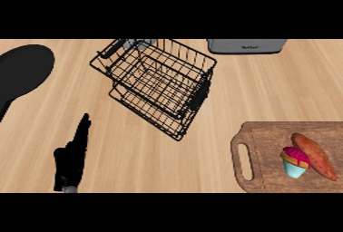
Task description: Pick the sweet potato from the cutting board and place it in the tiered basket
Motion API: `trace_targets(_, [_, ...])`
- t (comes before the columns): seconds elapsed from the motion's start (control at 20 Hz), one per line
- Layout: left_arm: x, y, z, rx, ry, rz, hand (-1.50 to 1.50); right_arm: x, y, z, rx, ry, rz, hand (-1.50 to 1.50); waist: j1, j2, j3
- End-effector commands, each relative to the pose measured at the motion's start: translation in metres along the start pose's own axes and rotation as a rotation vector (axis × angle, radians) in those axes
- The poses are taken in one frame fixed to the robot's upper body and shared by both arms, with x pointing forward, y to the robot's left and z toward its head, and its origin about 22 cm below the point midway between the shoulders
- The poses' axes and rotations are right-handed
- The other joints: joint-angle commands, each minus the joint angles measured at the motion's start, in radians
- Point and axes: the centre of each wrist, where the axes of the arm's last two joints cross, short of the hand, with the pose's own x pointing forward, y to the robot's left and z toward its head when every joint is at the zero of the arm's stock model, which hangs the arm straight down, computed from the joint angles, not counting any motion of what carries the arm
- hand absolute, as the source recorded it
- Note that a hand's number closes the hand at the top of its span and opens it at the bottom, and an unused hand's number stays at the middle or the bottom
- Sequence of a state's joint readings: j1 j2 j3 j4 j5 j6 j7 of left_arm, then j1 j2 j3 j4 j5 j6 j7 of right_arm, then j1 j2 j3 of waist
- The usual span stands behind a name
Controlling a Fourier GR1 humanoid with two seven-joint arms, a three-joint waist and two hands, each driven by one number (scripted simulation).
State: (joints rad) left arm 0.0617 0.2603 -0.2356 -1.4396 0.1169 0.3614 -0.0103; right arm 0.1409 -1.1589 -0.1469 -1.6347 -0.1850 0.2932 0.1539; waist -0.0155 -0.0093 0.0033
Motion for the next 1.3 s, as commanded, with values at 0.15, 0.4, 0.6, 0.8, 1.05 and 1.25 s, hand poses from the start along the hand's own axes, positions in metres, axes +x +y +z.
trace_targets(0.15, [-0.026,0.012,0.010,-0.027,0.066,-0.005,0.00,0.023,0.037,0.009,-0.017,0.042,0.117,-1.50,0.005,0.007,-0.004])
trace_targets(0.4, [-0.006,-0.002,-0.014,-0.017,0.068,0.006,0.00,0.033,0.063,0.000,0.027,0.131,0.245,-1.50,0.013,0.011,-0.004])
trace_targets(0.6, [-0.014,-0.009,0.008,-0.040,0.078,0.010,0.00,0.038,0.060,-0.006,0.076,0.176,0.286,-1.50,0.019,0.009,-0.004])
trace_targets(0.8, [-0.004,-0.018,0.005,-0.033,0.069,-0.003,0.00,0.033,0.097,-0.013,0.102,0.173,0.253,-1.50,0.021,0.010,-0.003])
trace_targets(1.05, [-0.014,0.000,-0.006,-0.028,0.086,0.005,0.00,0.045,0.089,-0.027,0.132,0.181,0.285,-1.50,0.020,0.010,-0.003])
trace_targets(1.25, [-0.025,-0.011,0.001,-0.046,0.074,0.001,0.00,0.053,0.098,-0.030,0.205,0.242,0.344,-1.50,0.021,0.011,-0.004])
